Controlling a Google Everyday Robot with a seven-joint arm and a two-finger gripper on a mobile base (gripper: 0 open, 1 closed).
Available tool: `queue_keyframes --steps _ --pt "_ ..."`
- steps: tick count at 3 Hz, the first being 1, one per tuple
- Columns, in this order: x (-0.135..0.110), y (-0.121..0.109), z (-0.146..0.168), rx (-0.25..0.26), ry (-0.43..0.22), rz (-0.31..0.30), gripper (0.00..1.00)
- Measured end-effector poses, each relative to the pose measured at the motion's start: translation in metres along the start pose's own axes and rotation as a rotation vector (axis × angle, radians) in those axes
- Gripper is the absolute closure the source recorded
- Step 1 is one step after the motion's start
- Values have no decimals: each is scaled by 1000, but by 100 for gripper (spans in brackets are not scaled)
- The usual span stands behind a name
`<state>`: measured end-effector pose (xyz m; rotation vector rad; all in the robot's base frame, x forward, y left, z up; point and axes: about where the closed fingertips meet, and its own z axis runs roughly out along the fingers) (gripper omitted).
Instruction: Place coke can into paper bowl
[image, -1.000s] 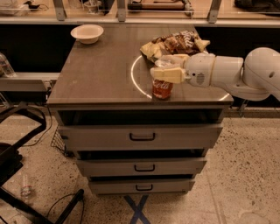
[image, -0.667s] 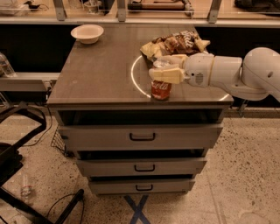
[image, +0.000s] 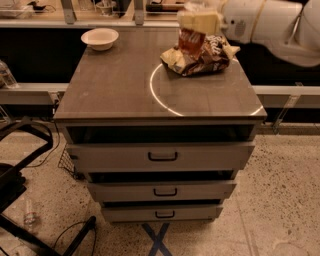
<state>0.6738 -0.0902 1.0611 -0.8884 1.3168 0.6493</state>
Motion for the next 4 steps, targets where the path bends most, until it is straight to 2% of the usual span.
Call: queue_keyframes --steps 1,2,3,4 --pt "-44 -43 31 56 -5 18 100" --pt "-86 -74 77 106 -48 22 100" --pt "-118 -72 91 102 -90 2 100" --pt "-112 -72 90 101 -82 6 100"
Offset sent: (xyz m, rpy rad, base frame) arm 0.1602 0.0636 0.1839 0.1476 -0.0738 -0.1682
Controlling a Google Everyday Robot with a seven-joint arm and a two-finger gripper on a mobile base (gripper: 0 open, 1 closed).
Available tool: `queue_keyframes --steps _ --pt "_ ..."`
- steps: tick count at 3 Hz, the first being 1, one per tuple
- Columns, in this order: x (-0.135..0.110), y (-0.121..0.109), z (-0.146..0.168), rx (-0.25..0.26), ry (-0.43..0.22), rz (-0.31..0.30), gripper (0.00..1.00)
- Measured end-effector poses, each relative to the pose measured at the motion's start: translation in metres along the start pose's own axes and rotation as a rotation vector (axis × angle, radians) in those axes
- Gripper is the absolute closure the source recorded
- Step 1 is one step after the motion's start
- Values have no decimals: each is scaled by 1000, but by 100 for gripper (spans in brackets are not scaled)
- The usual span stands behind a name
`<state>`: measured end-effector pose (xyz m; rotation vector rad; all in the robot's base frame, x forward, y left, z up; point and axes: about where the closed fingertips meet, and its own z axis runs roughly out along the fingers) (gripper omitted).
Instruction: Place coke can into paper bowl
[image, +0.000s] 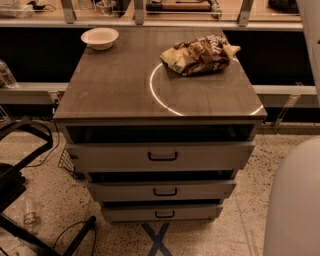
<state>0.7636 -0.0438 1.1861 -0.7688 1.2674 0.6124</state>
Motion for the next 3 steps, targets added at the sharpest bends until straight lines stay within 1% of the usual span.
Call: queue_keyframes --steps 1,2,3 --pt "10 -3 15 -4 12 0 100" --pt "28 -10 40 -7 33 -2 100" --pt "96 -17 109 -5 119 13 100"
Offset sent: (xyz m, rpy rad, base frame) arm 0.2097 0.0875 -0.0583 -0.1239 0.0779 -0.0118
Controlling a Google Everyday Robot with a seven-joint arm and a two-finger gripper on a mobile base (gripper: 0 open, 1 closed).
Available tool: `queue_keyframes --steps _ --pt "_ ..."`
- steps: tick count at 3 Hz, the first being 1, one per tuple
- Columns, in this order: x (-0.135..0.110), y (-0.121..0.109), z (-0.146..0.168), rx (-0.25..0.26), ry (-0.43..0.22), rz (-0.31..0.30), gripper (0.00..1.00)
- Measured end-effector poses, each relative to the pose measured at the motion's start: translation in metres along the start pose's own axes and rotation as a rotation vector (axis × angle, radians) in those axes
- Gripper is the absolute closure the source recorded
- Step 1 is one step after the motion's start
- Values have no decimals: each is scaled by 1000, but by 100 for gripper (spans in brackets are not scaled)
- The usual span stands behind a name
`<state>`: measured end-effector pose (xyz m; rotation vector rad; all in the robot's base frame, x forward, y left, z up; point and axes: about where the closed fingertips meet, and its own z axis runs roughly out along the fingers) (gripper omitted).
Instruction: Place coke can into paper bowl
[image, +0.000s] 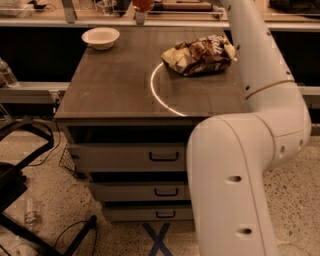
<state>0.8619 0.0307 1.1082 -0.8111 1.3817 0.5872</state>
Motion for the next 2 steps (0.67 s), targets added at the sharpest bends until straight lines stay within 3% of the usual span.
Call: queue_keyframes --steps 2 --pt "79 -10 60 61 130 39 100"
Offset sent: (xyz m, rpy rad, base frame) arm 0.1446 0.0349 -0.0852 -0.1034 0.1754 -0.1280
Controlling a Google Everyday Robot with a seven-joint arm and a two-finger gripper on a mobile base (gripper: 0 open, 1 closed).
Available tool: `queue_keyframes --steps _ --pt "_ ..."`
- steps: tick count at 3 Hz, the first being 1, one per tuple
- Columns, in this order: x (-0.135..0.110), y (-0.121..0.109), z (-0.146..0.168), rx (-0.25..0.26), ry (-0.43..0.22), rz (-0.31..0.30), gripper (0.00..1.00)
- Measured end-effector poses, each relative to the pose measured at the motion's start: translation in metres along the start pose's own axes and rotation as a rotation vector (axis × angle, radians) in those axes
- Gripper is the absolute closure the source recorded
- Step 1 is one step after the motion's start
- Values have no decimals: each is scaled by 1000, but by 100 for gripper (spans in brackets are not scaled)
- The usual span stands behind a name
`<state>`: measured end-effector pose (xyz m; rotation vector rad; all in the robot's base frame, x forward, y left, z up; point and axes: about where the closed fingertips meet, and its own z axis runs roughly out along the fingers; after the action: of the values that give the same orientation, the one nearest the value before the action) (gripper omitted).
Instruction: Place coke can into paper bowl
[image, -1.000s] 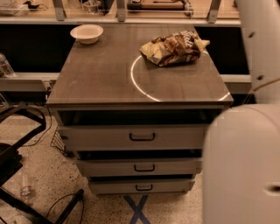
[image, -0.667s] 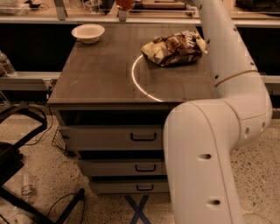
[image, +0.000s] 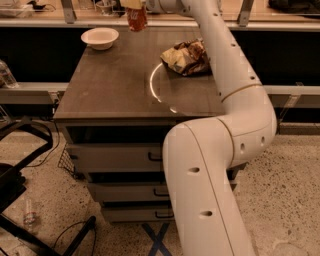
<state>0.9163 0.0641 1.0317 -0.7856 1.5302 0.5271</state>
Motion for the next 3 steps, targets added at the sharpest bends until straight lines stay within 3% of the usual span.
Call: queue_keyframes --steps 1,2,3 --pt "34 -5 30 61 73 67 100" --pt "45 -12 45 128 95 126 100" --pt "56 -24 59 191 81 144 100"
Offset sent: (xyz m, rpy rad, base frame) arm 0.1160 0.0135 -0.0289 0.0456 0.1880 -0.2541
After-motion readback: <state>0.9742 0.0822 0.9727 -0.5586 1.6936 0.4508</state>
